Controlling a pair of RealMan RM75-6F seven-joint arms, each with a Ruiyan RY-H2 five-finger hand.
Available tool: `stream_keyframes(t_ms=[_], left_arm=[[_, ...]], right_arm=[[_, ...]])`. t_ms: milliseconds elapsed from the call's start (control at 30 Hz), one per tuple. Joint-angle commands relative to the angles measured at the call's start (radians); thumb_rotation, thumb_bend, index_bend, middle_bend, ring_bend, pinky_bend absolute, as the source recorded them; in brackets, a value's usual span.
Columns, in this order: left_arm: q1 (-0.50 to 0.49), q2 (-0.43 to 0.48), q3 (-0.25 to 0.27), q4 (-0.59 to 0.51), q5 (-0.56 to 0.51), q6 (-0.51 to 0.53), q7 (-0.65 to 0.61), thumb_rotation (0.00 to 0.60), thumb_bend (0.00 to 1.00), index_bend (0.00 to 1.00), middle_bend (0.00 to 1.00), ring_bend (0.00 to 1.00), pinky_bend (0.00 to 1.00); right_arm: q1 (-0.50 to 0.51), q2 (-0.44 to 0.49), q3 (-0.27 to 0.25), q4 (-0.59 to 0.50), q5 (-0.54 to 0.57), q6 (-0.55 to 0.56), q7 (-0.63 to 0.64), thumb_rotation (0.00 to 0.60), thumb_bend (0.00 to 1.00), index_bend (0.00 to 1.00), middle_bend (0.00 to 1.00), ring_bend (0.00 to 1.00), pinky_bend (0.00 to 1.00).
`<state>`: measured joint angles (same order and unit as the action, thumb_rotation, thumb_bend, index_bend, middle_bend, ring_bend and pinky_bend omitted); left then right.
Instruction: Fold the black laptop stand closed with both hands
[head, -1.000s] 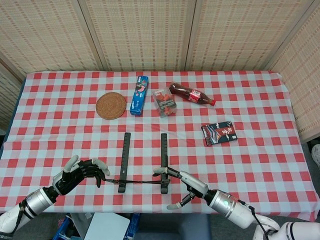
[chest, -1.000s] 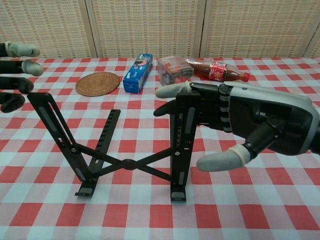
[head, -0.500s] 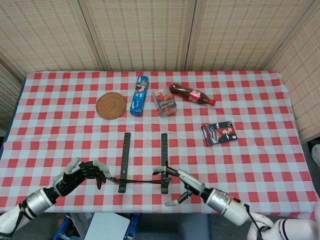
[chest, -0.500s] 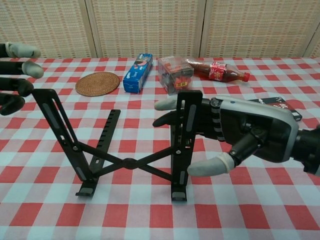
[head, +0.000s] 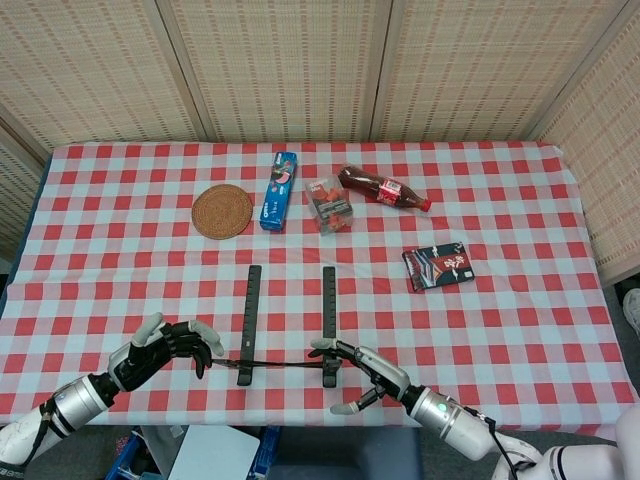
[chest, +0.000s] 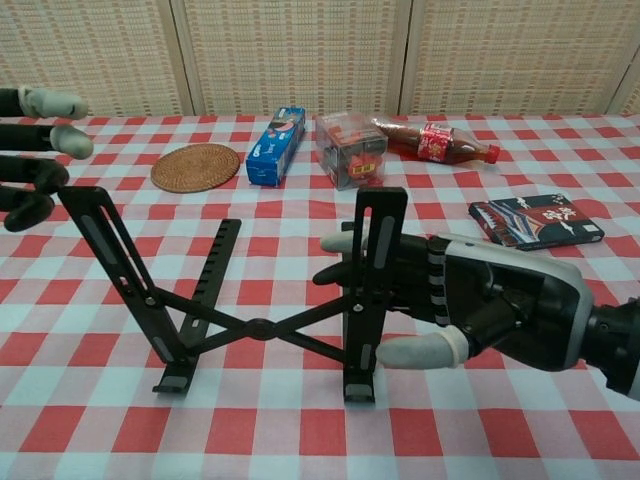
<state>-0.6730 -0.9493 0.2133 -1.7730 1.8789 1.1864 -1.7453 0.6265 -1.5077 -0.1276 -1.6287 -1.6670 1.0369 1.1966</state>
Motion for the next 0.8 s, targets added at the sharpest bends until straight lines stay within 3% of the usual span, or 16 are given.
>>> stream_keyframes(t_ms=[33,500,800], left_arm=[[-0.006,-0.001,0.005,-0.005,-0.005,0.002,0.006,0.000,0.16,0.35,0.39,0.42,0.52],[-0.022,-0.003,0.023,-0.011,-0.027,0.006,0.014,0.000,0.16,0.35,0.39,0.42,0.52],[-0.009,-0.020,0.018,0.007,-0.060,0.012,0.093,0.000,0.16,0.35,0.39,0.42,0.52]], right_arm=[[-0.003,-0.005,-0.007,-0.004,0.012,-0.004,0.043,0.600,0.13,0.12,0.19,0.04,0.05],[-0.001,-0.008,-0.026,-0.009,0.022,-0.026,0.178,0.600,0.15,0.12,0.19,0.04,0.05],[-0.002,0.000,-0.024,-0.004,-0.005,0.000,0.116,0.600,0.15,0.12,0.19,0.04,0.05]])
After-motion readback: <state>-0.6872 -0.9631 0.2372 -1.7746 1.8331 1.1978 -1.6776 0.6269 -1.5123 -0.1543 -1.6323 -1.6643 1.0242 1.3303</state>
